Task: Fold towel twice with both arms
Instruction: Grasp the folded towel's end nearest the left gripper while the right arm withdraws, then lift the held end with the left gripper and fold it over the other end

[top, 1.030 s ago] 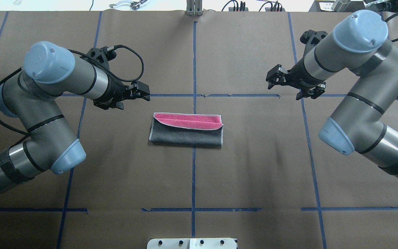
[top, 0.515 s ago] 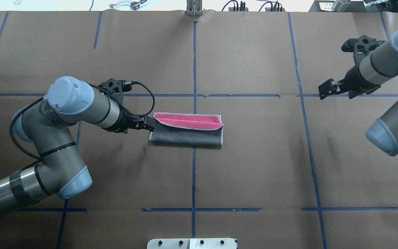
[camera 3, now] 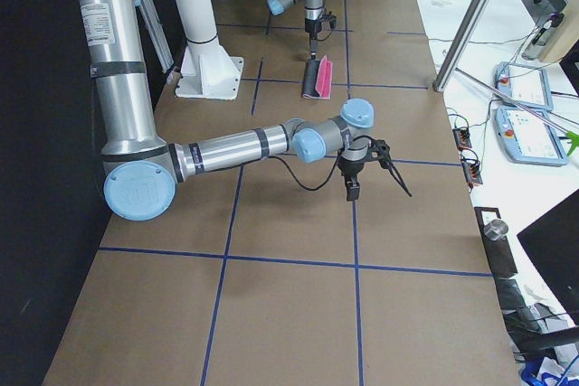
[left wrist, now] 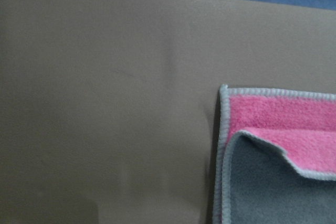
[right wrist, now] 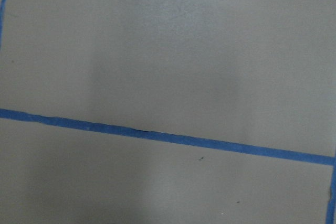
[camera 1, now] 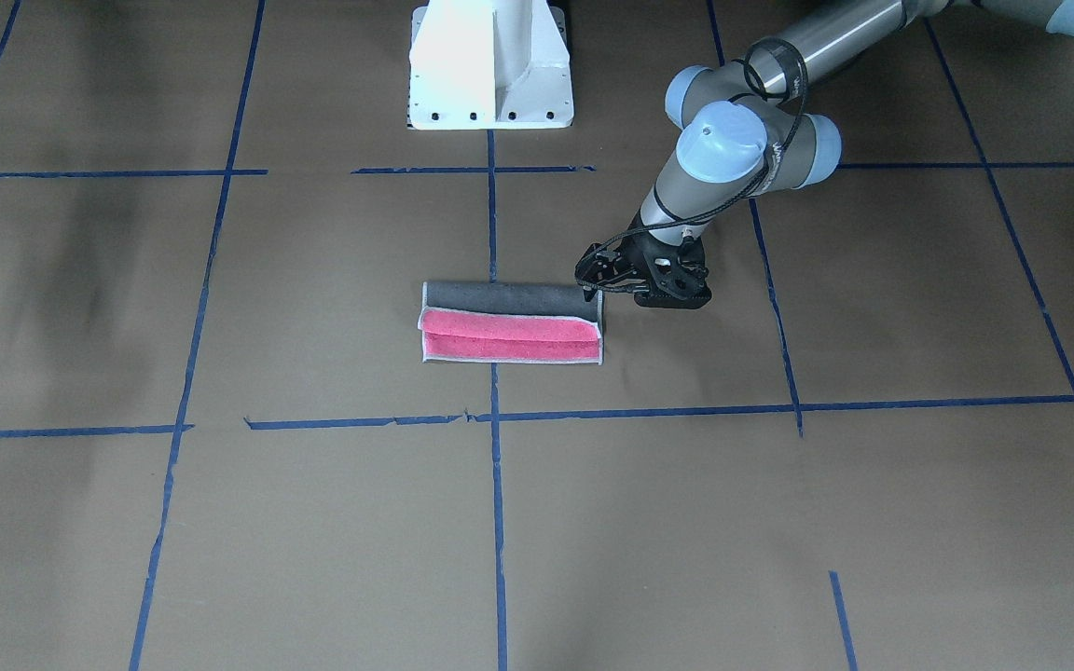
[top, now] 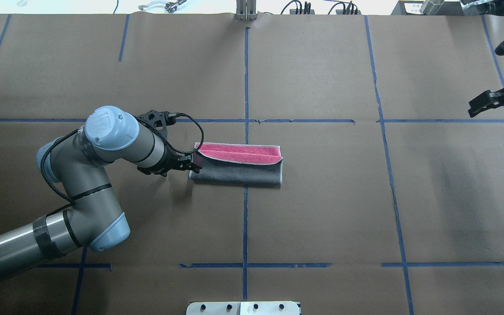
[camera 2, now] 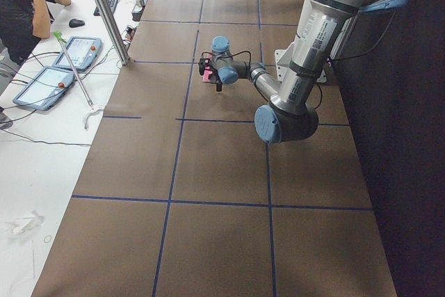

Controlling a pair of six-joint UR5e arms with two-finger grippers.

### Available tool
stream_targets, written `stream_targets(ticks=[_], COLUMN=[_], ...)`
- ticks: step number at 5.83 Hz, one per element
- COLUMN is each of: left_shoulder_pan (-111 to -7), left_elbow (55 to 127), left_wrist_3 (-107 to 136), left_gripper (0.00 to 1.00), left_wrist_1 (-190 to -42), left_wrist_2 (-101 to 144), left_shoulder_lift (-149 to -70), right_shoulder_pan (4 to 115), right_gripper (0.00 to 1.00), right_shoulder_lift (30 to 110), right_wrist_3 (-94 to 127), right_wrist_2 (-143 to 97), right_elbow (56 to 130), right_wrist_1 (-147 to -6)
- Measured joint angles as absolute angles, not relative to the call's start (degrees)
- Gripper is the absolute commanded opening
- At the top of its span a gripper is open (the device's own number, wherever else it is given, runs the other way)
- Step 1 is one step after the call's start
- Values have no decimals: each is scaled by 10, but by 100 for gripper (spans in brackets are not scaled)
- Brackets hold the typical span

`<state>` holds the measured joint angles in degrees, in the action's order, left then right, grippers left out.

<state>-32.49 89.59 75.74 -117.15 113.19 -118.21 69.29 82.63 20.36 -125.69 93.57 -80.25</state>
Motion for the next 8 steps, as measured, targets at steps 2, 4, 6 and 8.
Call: stream_targets(ticks=[2,4,6,8], left_shoulder_pan=[-324,-324,-323,-320], left_elbow=[893,890,884,884], left_wrist_3=[780,782,779,779], left_gripper=[76,65,47,33], left_wrist_1=[-1173,-1172,-1172,-1172], left_wrist_2=[1134,1134,1135,1136], left_shoulder_lift=[-1191,-1199,-1201,-1204], right_shoulder_pan=[707,708,710,710], right_gripper=[100,100,100,100], right_shoulder_lift=[826,826,825,823], right_wrist_3=[183,182,182,183], right_wrist_2=[-1262,-1265,-1266,-1266], right_elbow=[923,922,921,921], right_wrist_1=[-802,-802,-802,-802])
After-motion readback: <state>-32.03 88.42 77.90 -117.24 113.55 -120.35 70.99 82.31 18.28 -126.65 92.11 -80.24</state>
